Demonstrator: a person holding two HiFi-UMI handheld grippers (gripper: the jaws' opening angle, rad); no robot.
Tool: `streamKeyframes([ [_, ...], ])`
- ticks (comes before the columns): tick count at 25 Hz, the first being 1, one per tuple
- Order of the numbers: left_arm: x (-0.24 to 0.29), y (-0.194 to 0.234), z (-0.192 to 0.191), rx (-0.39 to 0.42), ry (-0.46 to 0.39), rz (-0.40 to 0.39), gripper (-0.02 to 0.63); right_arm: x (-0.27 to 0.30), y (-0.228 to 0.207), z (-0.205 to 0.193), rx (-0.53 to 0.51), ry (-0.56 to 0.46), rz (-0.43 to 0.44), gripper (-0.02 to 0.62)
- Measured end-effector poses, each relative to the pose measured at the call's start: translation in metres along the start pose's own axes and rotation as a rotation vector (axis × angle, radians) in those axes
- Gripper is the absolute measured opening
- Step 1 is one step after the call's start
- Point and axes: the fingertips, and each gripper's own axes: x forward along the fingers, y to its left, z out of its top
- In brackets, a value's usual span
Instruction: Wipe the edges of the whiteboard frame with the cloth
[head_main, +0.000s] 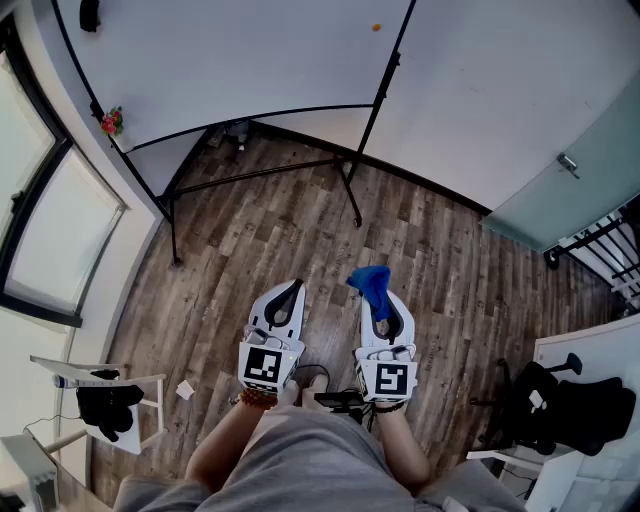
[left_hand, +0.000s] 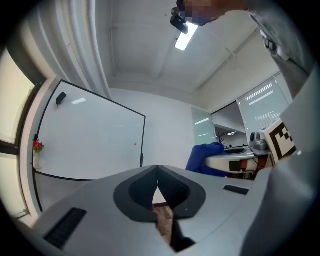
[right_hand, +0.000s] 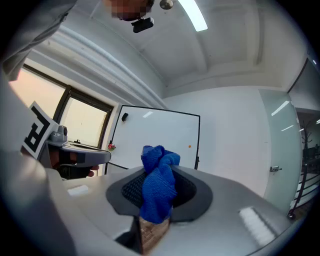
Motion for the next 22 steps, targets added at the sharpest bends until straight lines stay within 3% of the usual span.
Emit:
streamKeyframes([
  [10, 0.021, 0.062, -0.011, -0.019, 0.018, -0.07, 0.009, 0.054, 0.024, -0.002, 0.023, 0.022, -0.07, 0.11],
  [22, 0.133, 0.08, -0.033, 0.023, 0.067, -0.085, 0.009, 0.141, -0.072, -0.045, 0.089, 0.017, -0.135, 0.11],
])
